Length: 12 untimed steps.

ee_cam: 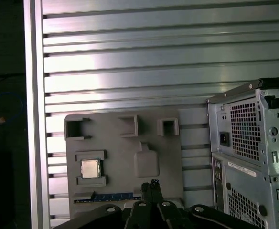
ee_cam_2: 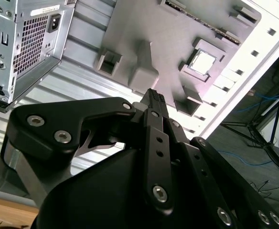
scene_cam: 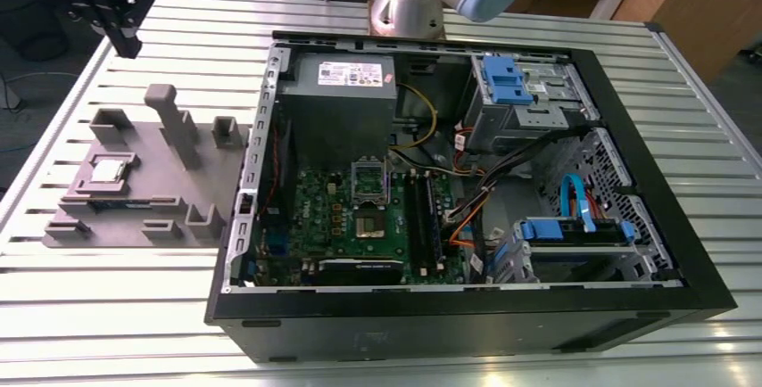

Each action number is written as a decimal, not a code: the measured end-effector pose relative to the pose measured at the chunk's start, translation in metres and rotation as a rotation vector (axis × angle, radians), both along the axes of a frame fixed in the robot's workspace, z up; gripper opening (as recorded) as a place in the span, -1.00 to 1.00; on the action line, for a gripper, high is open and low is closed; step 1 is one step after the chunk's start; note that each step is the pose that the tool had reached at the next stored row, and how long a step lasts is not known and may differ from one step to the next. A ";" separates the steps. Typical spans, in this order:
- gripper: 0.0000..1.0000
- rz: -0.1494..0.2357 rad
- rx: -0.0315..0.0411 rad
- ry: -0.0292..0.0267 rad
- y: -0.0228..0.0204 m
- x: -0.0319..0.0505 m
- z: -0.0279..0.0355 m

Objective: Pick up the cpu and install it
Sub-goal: 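Reach for the cpu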

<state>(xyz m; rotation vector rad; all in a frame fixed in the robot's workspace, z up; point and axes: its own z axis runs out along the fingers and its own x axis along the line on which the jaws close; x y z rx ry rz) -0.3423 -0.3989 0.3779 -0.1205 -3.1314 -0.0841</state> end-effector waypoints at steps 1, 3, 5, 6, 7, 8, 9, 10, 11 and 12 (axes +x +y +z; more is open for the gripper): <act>-0.80 0.000 0.0000 0.0000 0.0000 -0.0008 -0.0001; -0.80 0.000 0.0001 -0.0001 0.0000 -0.0024 -0.0004; -0.80 0.000 0.0000 0.0000 0.0000 -0.0041 -0.0005; -0.80 0.000 0.0000 0.0000 0.0000 -0.0049 -0.0006; -0.80 0.000 0.0000 0.0001 0.0000 -0.0057 -0.0006; -0.80 0.000 0.0000 0.0000 0.0000 -0.0064 -0.0006; -0.80 0.000 0.0000 0.0000 0.0000 -0.0070 -0.0007; -0.80 0.000 0.0001 0.0000 0.0000 -0.0076 -0.0007; -0.80 0.000 0.0000 0.0001 0.0000 -0.0082 -0.0007; -0.80 0.000 0.0000 0.0000 0.0000 -0.0088 -0.0008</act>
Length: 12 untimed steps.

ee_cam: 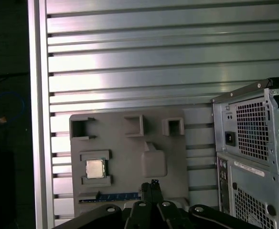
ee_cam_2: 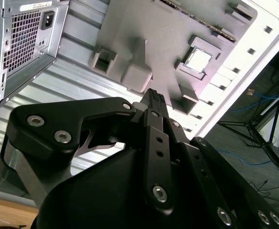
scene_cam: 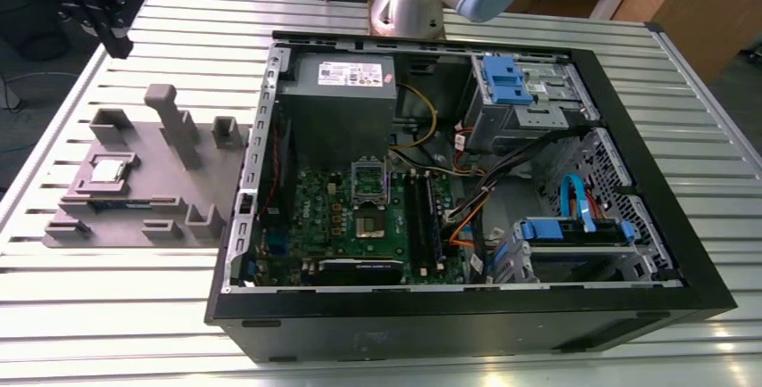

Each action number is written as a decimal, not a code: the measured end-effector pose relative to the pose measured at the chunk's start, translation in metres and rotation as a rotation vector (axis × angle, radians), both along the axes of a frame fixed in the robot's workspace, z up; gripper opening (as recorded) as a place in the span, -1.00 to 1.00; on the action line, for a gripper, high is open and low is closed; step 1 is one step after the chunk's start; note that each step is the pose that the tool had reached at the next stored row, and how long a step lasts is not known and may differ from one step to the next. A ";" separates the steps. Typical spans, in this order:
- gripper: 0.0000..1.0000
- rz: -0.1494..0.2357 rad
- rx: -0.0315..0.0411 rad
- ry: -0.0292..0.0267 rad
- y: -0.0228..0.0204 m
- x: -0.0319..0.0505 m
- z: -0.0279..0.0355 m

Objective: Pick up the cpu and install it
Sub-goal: 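Reach for the cpu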

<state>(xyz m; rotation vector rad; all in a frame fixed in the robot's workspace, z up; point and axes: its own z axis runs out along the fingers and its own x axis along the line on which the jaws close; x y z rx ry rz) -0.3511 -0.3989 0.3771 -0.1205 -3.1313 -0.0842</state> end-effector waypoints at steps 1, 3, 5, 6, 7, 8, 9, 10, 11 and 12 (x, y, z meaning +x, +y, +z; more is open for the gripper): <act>-0.80 0.000 0.0000 0.0000 0.0000 -0.0003 -0.0001; -0.80 0.000 0.0000 0.0000 0.0000 -0.0006 -0.0001; -0.80 0.000 0.0000 0.0000 0.0000 -0.0007 -0.0001; -0.80 0.000 0.0000 -0.0001 0.0000 -0.0008 -0.0001; -0.80 0.000 0.0000 0.0000 0.0000 -0.0011 -0.0001; -0.80 0.000 -0.0001 0.0000 0.0000 -0.0013 -0.0002; -0.80 0.000 0.0000 0.0000 0.0000 -0.0016 -0.0002; -0.80 0.000 0.0000 0.0000 0.0000 -0.0019 -0.0003; -0.80 0.000 0.0000 0.0000 0.0000 -0.0022 -0.0003; -0.80 0.000 0.0000 0.0001 0.0000 -0.0024 -0.0004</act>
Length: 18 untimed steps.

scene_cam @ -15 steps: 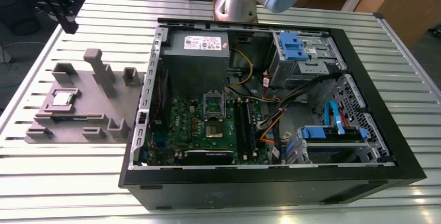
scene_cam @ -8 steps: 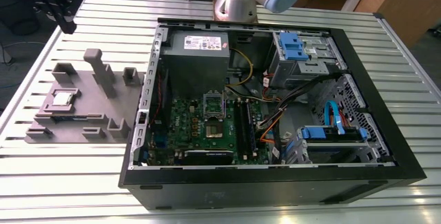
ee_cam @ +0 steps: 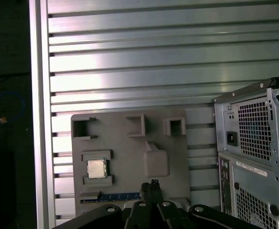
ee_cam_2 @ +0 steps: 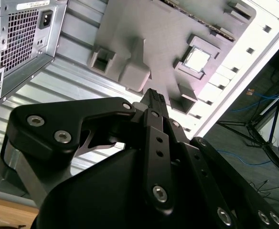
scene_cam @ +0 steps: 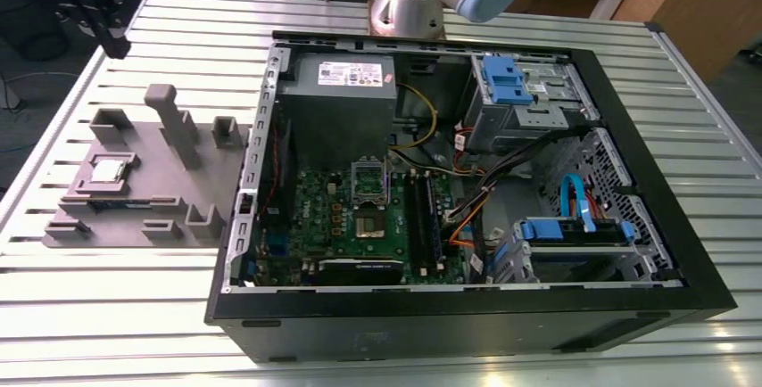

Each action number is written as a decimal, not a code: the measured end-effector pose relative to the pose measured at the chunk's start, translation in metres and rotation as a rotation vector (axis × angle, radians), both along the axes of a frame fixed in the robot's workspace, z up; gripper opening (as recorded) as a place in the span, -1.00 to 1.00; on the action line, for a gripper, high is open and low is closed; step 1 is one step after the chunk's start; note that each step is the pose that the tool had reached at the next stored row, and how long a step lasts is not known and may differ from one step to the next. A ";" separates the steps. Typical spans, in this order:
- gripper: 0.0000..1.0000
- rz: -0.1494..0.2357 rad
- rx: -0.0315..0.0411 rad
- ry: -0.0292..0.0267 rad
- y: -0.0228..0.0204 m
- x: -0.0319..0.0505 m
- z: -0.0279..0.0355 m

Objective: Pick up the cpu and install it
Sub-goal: 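Reach for the cpu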

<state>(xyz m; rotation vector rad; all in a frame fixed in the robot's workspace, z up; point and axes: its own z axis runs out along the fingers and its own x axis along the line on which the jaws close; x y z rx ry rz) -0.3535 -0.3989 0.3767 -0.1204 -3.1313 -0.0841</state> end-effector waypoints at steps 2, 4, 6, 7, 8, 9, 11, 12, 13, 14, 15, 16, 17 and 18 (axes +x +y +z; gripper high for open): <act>-0.80 0.000 0.0000 0.0001 0.0000 -0.0004 -0.0001; -0.80 0.000 0.0000 0.0003 0.0000 -0.0008 -0.0002; -0.80 0.000 -0.0001 0.0005 0.0000 -0.0014 -0.0003; -0.80 0.000 -0.0001 0.0006 0.0000 -0.0018 -0.0003; -0.80 0.000 -0.0001 0.0007 0.0000 -0.0024 -0.0004; -0.80 0.000 -0.0001 0.0008 0.0000 -0.0030 -0.0005; -0.80 0.000 -0.0001 0.0012 0.0000 -0.0045 -0.0007; -0.80 0.000 -0.0001 0.0014 0.0000 -0.0057 -0.0009; -0.80 0.000 0.0000 0.0017 0.0000 -0.0072 -0.0011; -0.80 0.000 0.0000 0.0020 0.0000 -0.0088 -0.0013; -0.80 0.000 0.0000 0.0025 0.0000 -0.0105 -0.0015; -0.80 0.000 0.0000 0.0032 0.0000 -0.0123 -0.0018; -0.80 0.000 0.0000 0.0039 0.0000 -0.0145 -0.0021; -0.80 0.000 0.0000 0.0045 0.0000 -0.0169 -0.0023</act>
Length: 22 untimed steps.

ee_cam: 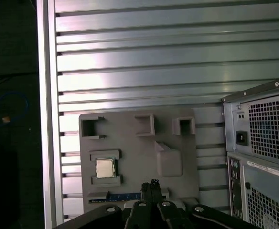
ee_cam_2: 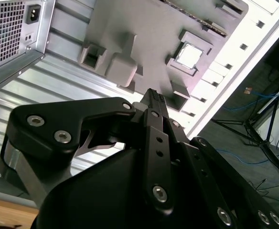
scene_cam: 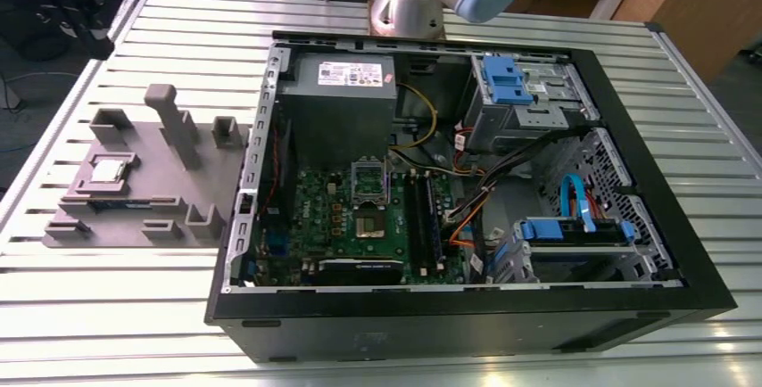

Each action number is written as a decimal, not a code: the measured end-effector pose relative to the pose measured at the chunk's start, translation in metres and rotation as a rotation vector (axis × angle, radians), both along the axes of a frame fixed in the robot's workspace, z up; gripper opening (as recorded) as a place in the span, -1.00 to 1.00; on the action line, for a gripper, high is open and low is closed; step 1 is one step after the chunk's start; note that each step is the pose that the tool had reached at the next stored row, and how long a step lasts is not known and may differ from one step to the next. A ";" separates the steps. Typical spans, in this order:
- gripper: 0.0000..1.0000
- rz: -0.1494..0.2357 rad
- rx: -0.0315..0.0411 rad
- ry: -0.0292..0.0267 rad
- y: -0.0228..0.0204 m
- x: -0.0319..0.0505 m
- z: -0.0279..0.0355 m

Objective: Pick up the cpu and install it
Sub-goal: 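Reach for the cpu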

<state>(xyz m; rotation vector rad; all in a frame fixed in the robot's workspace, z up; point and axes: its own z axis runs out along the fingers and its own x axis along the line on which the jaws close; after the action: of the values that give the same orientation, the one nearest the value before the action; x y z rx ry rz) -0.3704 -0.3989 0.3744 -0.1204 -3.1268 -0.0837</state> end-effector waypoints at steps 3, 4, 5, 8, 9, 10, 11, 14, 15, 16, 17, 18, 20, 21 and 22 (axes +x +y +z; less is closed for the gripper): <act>-0.80 0.000 -0.0001 0.0016 0.0000 -0.0068 -0.0007; -0.80 0.000 0.0000 0.0020 0.0000 -0.0092 -0.0010; -0.80 0.000 0.0000 0.0022 0.0000 -0.0117 -0.0013; -0.80 0.000 0.0000 0.0031 0.0000 -0.0191 -0.0021; -0.80 0.000 0.0000 0.0034 0.0000 -0.0217 -0.0023; -0.80 0.001 -0.0001 0.0038 0.0000 -0.0241 -0.0025; -0.80 0.003 0.0000 0.0040 0.0000 -0.0262 -0.0029; -0.80 0.013 0.0000 0.0043 0.0000 -0.0313 -0.0041; -0.80 0.015 0.0000 0.0043 0.0000 -0.0334 -0.0044; -0.80 0.016 0.0000 0.0045 0.0000 -0.0360 -0.0048; -0.80 0.017 0.0000 0.0047 0.0000 -0.0388 -0.0051; -0.80 0.018 0.0000 0.0049 0.0000 -0.0413 -0.0055; -0.80 0.019 0.0000 0.0055 0.0000 -0.0461 -0.0061; -0.80 0.020 0.0000 0.0059 0.0000 -0.0482 -0.0064; -0.80 0.020 0.0000 0.0063 0.0000 -0.0504 -0.0068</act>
<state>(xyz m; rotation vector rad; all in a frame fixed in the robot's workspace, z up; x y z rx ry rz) -0.4208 -0.3989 0.3676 -0.0893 -3.1211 -0.0830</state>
